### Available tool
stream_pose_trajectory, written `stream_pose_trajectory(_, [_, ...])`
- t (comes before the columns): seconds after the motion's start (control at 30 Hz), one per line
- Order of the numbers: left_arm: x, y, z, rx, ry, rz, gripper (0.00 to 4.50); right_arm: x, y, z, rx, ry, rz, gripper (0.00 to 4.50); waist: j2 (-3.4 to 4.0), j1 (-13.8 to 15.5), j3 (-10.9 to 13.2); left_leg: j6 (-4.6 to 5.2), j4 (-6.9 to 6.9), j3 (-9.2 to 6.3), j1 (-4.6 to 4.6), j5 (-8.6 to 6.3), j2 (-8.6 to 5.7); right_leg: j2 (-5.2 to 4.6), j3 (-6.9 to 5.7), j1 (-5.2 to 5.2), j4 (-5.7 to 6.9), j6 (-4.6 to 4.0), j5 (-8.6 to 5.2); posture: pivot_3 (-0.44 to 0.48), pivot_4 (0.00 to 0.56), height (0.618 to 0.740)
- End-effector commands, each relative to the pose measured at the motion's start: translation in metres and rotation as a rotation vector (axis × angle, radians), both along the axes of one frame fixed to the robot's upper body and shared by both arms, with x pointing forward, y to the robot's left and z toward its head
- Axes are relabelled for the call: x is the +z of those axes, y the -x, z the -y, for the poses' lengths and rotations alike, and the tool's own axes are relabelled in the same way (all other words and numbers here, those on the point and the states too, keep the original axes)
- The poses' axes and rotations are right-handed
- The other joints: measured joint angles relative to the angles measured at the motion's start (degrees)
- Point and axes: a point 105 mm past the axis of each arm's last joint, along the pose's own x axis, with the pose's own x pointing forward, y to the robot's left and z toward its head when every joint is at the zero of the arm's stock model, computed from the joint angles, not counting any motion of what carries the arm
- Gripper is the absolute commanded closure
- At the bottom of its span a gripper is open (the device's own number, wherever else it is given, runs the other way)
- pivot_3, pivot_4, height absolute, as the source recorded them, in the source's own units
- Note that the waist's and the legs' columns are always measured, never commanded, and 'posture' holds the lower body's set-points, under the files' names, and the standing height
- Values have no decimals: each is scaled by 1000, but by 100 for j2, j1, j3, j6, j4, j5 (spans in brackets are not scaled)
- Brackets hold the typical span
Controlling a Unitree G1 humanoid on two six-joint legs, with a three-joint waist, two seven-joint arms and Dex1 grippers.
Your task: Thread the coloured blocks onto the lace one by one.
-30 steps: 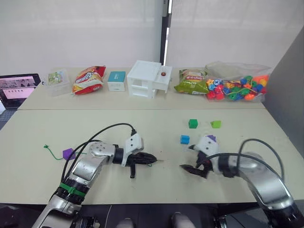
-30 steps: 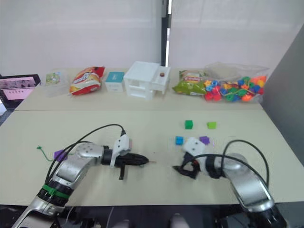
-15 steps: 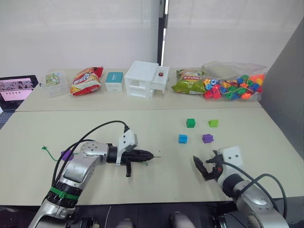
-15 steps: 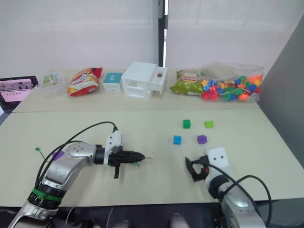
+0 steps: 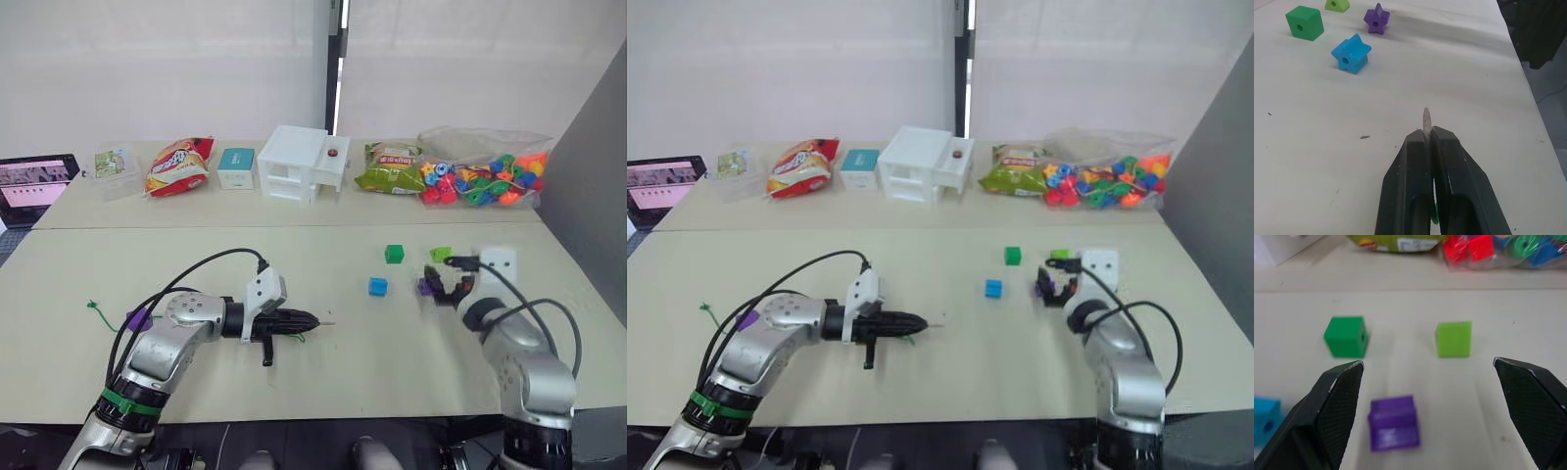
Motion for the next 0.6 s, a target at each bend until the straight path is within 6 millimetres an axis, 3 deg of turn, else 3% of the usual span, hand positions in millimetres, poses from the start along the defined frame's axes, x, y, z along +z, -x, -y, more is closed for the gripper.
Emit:
stream_pose_trajectory(0.03, [7,2,5,-15,15,33,4500,3,-15,11,-35,-3,-35,20,0,-4,0,0,-1,1,0,0,0,0,0,0,-1,0,0,0,150,740])
stream_pose_trajectory(0.17, [4,4,6,-15,16,32,4500,1,-47,19,-72,-13,-106,20,1,-27,0,0,-1,6,0,0,0,0,4,-2,1,-1,1,0,150,740])
stream_pose_trajectory(0.43, [1,3,4,-5,12,31,4500,-8,-69,27,-71,-15,-171,20,1,-18,0,0,-5,10,-8,0,-1,-5,5,-4,-11,-1,1,0,150,740])
stream_pose_trajectory(0.6, [1,2,4,0,11,36,4500,-11,-75,25,-56,-25,-168,1458,2,-25,0,0,-6,10,-7,0,0,-4,5,-6,-11,-1,1,0,150,740])
